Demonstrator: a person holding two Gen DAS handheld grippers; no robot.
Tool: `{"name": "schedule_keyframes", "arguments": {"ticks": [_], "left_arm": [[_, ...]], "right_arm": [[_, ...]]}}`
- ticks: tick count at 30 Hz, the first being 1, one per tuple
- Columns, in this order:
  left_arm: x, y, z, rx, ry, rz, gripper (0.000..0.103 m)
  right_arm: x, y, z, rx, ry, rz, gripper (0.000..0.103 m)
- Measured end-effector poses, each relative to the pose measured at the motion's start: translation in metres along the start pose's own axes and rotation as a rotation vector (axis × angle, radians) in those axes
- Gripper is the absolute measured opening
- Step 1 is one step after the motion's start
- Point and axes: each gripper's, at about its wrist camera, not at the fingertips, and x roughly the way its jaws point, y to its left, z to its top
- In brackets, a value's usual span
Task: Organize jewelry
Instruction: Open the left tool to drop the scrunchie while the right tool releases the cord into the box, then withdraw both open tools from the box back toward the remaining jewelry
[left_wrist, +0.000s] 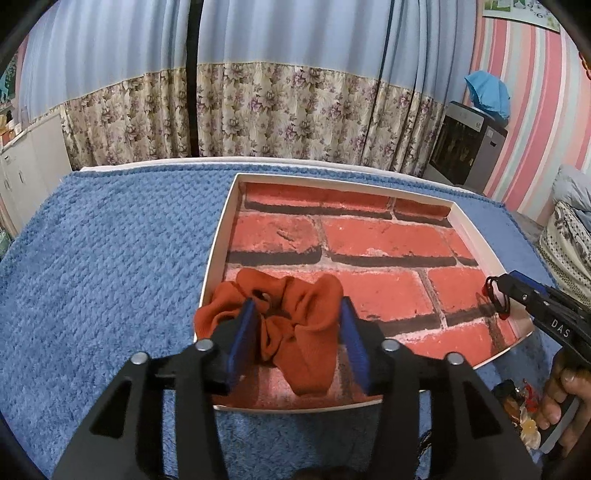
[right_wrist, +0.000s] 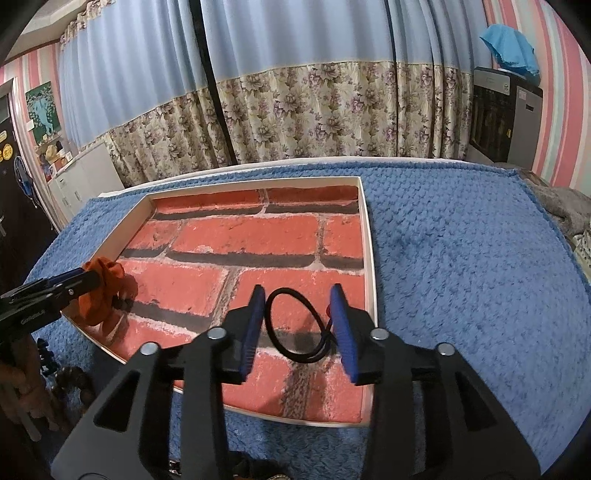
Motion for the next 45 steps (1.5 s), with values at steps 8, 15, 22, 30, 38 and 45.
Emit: {"name": "schedule_keyframes", "arguments": {"ticks": [8,15,22,30,38,45], "left_arm": [[0.0,-0.001,-0.001,0.002,0.002,0.003,0.06],[-0.006,-0.004,-0.001,-0.003,-0.014,-0.038,0.067],[-0.03,-0.007,0.014,0.011,-0.081,-0.044,0.069],[-0.104,0.003,0.03,0.063,-0.206,0.06,0.069],[-0.169,0.027,-0.013,0.065,-0.269,0.127,0.07],[-0.191,0.034,-0.076,0.072,-0.288,0.162,0.07]], "right_arm": [[-0.003,0.0,0.0,0.005,-0.009,0.006,0.047],[-0.009,-0.003,0.003,0.013,-0.026,0.015,0.048],[-0.033,-0.003,0.016,0.018,-0.083,0.014,0.051],[-0.108,-0.004,0.033,-0.003,-0.22,-0.048,0.058],[-0.176,-0.015,-0.003,0.008,-0.277,-0.087,0.063],[-0.191,-0.016,-0.073,0.033,-0.223,-0.081,0.063]]}}
